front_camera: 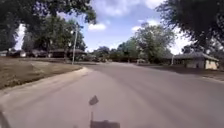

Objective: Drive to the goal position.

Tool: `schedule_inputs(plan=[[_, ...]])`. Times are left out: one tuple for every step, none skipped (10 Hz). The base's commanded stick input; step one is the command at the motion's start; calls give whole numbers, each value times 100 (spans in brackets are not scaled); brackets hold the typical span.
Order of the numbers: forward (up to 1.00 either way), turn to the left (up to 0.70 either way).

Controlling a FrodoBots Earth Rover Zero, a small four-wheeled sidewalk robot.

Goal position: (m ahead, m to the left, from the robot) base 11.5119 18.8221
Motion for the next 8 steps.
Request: schedule_inputs(plan=[[100, 0], [100, 0], [100, 0], [100, 0], [100, 0], [100, 0], [100, 2], [100, 10]])
